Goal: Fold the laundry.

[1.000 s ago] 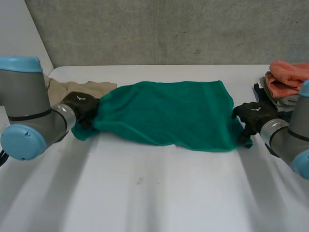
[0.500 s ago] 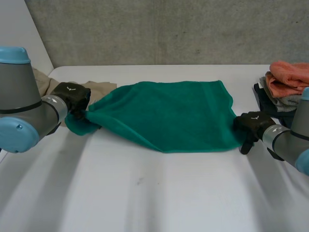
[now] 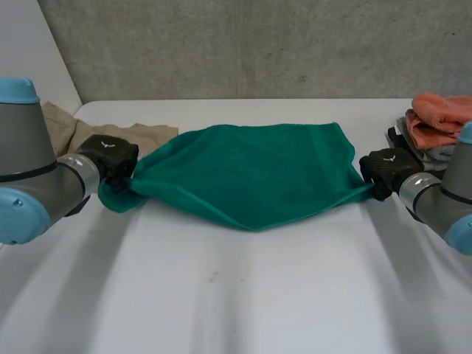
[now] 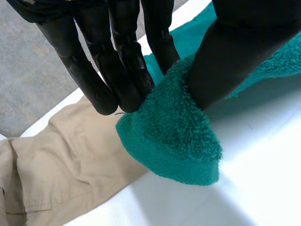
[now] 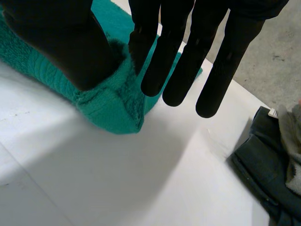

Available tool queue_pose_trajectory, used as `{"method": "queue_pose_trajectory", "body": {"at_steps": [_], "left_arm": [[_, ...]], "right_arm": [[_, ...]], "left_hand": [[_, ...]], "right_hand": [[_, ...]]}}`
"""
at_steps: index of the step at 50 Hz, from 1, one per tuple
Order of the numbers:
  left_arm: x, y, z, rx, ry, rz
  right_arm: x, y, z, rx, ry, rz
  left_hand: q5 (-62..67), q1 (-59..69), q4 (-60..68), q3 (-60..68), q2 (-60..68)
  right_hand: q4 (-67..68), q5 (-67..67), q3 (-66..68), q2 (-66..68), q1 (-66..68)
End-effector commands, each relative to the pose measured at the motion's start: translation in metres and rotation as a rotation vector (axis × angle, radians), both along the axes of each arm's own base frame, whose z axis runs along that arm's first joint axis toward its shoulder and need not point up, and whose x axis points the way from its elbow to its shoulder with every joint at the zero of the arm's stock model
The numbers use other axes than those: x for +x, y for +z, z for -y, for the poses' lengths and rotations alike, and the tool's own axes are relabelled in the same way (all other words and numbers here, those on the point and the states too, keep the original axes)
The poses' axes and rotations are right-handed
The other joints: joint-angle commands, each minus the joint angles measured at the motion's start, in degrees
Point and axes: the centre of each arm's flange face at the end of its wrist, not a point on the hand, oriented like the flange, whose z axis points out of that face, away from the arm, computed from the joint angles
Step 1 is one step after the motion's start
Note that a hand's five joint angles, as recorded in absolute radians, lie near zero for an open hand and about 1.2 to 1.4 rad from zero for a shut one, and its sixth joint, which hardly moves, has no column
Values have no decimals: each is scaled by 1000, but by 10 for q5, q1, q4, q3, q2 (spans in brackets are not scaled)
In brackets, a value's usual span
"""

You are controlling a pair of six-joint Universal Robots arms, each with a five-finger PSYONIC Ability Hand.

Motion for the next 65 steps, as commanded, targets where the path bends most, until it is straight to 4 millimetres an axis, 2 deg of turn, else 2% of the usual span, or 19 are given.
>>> {"method": "queue_pose_trajectory", "body": {"at_steps": [1,7,11,14,17,22,25,28,33,34,37,38,42,45,49,53,58,61,65], "left_arm": [[6,-7,-18,56,-22,69],[18,1,-65,151,-103,217],[26,4,-91,195,-178,307],[28,2,-99,198,-217,345],[28,-6,-94,181,-241,391],[20,-13,-62,128,-229,390],[11,-8,-44,78,-214,342],[-3,9,-14,-35,-184,284],[-22,76,25,-312,-114,191],[-26,108,35,-441,-81,146],[-28,157,47,-652,-14,55],[-25,185,52,-773,31,-21],[-15,232,58,-1021,105,-193],[-11,244,61,-1110,122,-256],[-7,233,69,-1109,128,-268],[-8,203,77,-1018,110,-238],[-10,146,87,-875,91,-193],[-12,115,91,-806,80,-170],[-20,43,90,-645,36,-120]], "right_arm": [[-13,28,-17,43,39,-56],[-38,77,-65,98,213,-237],[-58,91,-91,233,281,-386],[-65,95,-104,328,328,-451],[-66,98,-113,407,358,-485],[-53,82,-107,393,369,-489],[-39,76,-100,337,366,-505],[-25,79,-77,201,305,-513],[-5,126,-19,-155,85,-429],[-1,151,-2,-294,0,-359],[1,191,21,-515,-110,-234],[2,216,30,-653,-157,-147],[2,259,37,-907,-206,11],[4,266,36,-963,-204,40],[13,259,33,-951,-165,44],[20,240,31,-879,-122,28],[29,202,26,-749,-54,2],[36,169,22,-646,2,-19],[40,111,14,-469,49,-83]], "left_hand": [[133,132,115,119,115],[133,132,115,119,115],[133,132,115,119,115],[133,132,115,119,115],[133,132,115,119,115],[133,132,115,119,115],[133,132,115,119,115],[133,132,115,119,115],[133,132,115,119,115],[133,132,115,119,115],[133,132,115,119,115],[133,132,115,119,115],[133,132,115,119,115],[133,132,115,119,115],[133,132,115,119,115],[133,132,115,119,115],[133,132,115,119,115],[133,132,115,119,115],[133,132,115,119,115]], "right_hand": [[117,132,122,127,150],[117,132,122,127,150],[117,132,122,127,150],[117,132,122,127,150],[117,132,122,127,150],[117,132,122,127,150],[117,132,122,127,150],[117,132,122,127,150],[117,132,122,127,150],[117,132,122,127,150],[117,132,122,127,150],[117,132,122,127,150],[117,132,122,127,150],[117,132,122,127,150],[117,132,122,127,150],[117,132,122,127,150],[117,132,122,127,150],[117,132,122,127,150],[117,132,122,127,150]]}}
